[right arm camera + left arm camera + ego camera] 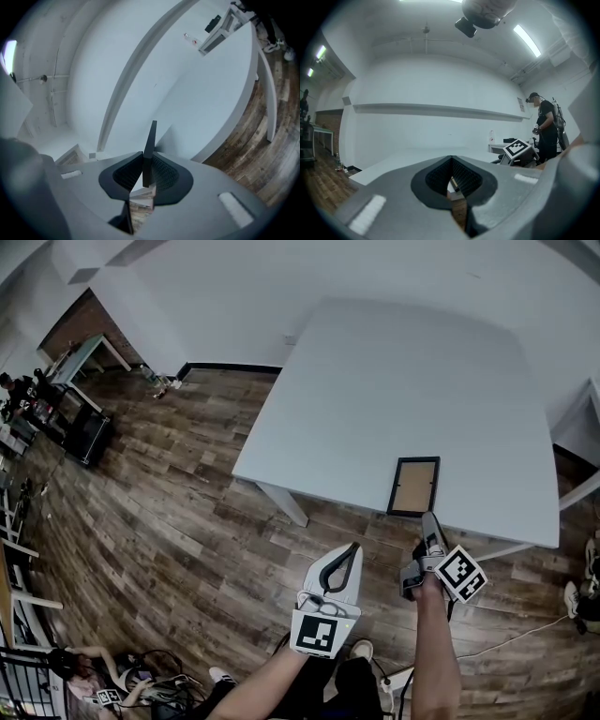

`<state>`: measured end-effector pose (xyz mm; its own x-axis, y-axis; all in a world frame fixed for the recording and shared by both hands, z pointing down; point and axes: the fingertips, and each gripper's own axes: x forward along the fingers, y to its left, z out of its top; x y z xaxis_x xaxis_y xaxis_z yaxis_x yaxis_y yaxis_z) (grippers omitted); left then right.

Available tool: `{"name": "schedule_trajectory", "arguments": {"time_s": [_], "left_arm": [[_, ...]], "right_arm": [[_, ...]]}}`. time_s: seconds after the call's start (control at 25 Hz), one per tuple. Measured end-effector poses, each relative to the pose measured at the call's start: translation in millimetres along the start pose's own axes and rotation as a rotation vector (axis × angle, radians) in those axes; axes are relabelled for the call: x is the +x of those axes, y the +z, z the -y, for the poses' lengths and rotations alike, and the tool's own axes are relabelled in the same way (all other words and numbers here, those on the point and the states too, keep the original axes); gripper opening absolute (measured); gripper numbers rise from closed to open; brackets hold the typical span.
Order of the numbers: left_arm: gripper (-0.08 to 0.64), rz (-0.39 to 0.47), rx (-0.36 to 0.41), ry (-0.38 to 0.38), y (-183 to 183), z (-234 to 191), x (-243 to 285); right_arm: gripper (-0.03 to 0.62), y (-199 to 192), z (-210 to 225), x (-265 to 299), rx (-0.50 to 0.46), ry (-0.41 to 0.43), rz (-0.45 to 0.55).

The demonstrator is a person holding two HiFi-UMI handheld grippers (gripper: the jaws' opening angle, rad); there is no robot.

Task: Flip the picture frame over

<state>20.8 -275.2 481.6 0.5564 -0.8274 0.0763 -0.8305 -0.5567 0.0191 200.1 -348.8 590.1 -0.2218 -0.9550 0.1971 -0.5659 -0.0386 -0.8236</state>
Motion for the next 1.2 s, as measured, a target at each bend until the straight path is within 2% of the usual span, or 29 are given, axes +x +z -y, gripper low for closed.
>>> {"name": "schedule_trajectory", "arguments": {"time_s": [0.72, 1.2], "left_arm": [[0.002, 0.013, -0.017, 0.014, 8, -3, -1], [0.002, 0.014, -0.015, 0.023, 7, -7, -2]], "right_arm": [[0.087, 26, -25, -12, -0.503, -0.192, -0.028], [0.087, 17, -44, -8, -1.034, -0.36, -0.088]]}}
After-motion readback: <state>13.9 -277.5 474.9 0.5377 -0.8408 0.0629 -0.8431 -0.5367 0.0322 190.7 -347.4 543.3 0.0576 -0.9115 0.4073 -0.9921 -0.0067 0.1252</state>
